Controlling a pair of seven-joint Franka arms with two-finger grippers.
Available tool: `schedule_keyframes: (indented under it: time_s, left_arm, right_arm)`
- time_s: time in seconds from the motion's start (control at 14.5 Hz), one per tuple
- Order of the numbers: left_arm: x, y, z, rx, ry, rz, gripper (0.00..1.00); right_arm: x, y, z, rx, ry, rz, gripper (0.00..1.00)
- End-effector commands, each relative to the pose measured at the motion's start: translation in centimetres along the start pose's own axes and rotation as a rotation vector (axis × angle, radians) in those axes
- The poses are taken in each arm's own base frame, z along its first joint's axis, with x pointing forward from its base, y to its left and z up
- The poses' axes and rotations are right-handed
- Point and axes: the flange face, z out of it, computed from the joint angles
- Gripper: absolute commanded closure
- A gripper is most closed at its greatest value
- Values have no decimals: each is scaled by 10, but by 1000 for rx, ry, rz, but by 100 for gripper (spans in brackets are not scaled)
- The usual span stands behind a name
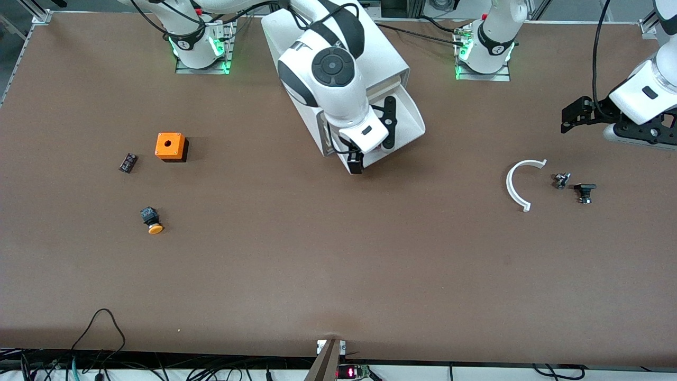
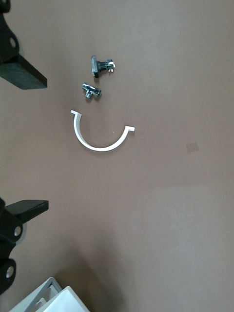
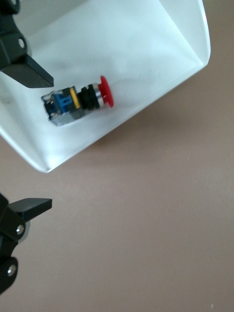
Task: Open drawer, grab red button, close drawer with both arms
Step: 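Close the right gripper around the red button inside the drawer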
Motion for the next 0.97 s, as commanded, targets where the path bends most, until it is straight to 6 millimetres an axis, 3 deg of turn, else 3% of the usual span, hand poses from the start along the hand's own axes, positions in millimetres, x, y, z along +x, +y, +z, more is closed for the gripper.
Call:
schedule_keyframes:
  time_s: [0.0, 0.35, 0.9]
  left_arm:
    - [2, 1, 1, 25, -15, -36, 0]
    - [3, 1, 1, 16, -14, -38, 0]
    - [3, 1, -6, 14, -2, -38, 0]
  right_arm:
    - [7, -2, 13, -4, -22, -42, 0]
    - [10, -13, 31, 10, -79, -128, 0]
    - [16, -32, 40, 62, -110, -200, 0]
